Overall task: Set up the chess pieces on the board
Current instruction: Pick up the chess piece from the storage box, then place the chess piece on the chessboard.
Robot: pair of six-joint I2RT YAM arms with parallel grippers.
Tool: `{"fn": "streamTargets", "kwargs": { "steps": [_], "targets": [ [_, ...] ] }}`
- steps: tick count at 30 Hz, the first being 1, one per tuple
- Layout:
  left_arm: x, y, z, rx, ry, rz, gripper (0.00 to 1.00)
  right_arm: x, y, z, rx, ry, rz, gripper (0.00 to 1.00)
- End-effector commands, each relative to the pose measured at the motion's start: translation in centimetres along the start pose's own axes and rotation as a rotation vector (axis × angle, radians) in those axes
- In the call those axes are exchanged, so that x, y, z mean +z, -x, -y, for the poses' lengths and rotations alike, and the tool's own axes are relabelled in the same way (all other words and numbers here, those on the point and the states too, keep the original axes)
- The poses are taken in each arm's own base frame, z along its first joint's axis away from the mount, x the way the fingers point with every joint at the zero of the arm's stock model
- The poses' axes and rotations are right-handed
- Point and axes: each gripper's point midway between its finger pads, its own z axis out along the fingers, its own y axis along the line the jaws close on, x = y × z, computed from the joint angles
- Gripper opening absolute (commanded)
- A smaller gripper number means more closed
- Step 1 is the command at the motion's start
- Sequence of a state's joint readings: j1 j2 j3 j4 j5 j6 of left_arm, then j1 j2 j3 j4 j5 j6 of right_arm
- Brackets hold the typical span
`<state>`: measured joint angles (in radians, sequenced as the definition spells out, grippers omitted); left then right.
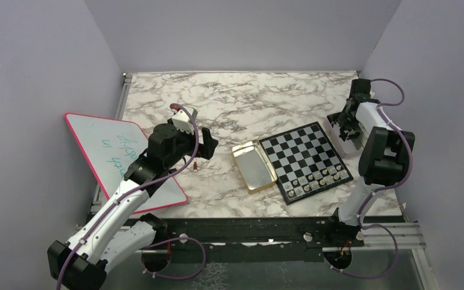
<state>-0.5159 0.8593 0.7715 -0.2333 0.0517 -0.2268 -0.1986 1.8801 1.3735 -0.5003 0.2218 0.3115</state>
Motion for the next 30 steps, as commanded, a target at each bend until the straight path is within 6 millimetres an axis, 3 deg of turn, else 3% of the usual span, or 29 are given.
{"fn": "streamTargets", "kwargs": {
  "steps": [1, 9, 15, 22, 30],
  "targets": [
    [0.1, -0.1, -0.5, 0.003, 0.021, 0.004, 0.99, -3.3, 2.7, 0.6, 0.002, -0.001, 0.069, 0.11],
    [0.0, 0.0, -0.6, 0.006, 0.024, 0.008, 0.99, -6.7, 3.6, -3.5, -0.024, 0.173, 0.109, 0.11],
    [-0.1, 0.1, -0.4, 0.008, 0.017, 0.011, 0.99, -8.0, 2.7, -7.0, -0.049, 0.286, 0.096, 0.11],
    [-0.3, 0.3, -0.4, 0.006, 0.015, 0.018, 0.99, -7.4, 0.6, -9.7, -0.094, 0.308, 0.058, 0.11],
    [-0.3, 0.3, -0.3, 0.005, 0.014, 0.019, 0.99, -5.3, -0.8, -10.0, -0.106, 0.242, 0.016, 0.11]
  ]
}}
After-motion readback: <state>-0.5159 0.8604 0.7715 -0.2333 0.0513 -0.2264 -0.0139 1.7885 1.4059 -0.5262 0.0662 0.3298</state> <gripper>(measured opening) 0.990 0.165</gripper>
